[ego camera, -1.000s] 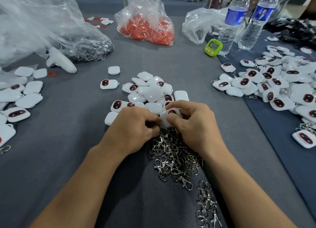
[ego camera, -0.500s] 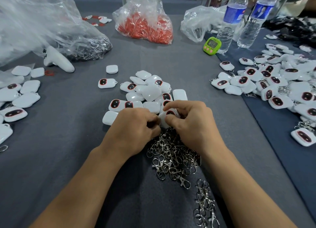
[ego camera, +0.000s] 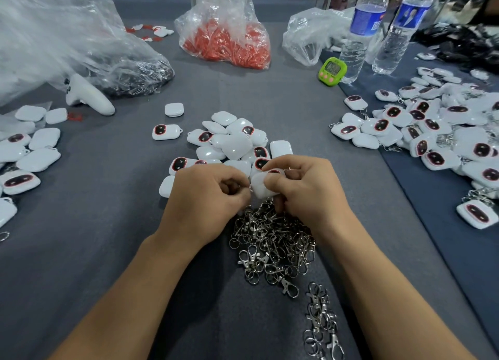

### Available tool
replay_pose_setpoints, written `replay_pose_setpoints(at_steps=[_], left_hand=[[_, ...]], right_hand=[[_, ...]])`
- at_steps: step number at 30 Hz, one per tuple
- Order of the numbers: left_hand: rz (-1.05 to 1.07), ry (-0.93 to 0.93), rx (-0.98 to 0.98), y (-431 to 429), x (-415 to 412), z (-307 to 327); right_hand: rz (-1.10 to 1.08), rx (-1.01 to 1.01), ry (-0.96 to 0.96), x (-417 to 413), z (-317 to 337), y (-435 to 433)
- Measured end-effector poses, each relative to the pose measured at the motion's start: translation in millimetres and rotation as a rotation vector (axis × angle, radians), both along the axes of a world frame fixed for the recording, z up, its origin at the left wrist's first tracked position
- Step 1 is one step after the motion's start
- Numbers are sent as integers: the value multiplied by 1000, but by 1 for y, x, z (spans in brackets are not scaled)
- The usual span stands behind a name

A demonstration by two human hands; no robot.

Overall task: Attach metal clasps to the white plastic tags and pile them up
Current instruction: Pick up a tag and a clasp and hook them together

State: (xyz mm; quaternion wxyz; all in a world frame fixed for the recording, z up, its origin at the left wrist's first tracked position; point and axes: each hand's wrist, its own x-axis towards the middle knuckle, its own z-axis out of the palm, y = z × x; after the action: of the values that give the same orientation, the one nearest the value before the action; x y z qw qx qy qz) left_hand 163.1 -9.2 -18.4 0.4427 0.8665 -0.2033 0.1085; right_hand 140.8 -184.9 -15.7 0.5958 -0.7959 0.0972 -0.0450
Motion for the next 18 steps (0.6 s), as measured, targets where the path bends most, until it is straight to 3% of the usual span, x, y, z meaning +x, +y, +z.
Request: replay_pose_setpoints(at_steps=[4,8,13,15,18], left_hand=[[-43,116,-199,-1,3,5],[-115,363,-424,-4,6,8],[-179,457,-557,-7,3,11],[-179,401,-481,-5,2,12],[-163,127,-256,0,2,9]], right_hand=[[-22,334,39,-2,8,-4],[5,476,84,-5,13,-4],[22,585,85,-9,18,-1],[9,596,94,-10,17,-1],[-17,576,104,-10,15,0]])
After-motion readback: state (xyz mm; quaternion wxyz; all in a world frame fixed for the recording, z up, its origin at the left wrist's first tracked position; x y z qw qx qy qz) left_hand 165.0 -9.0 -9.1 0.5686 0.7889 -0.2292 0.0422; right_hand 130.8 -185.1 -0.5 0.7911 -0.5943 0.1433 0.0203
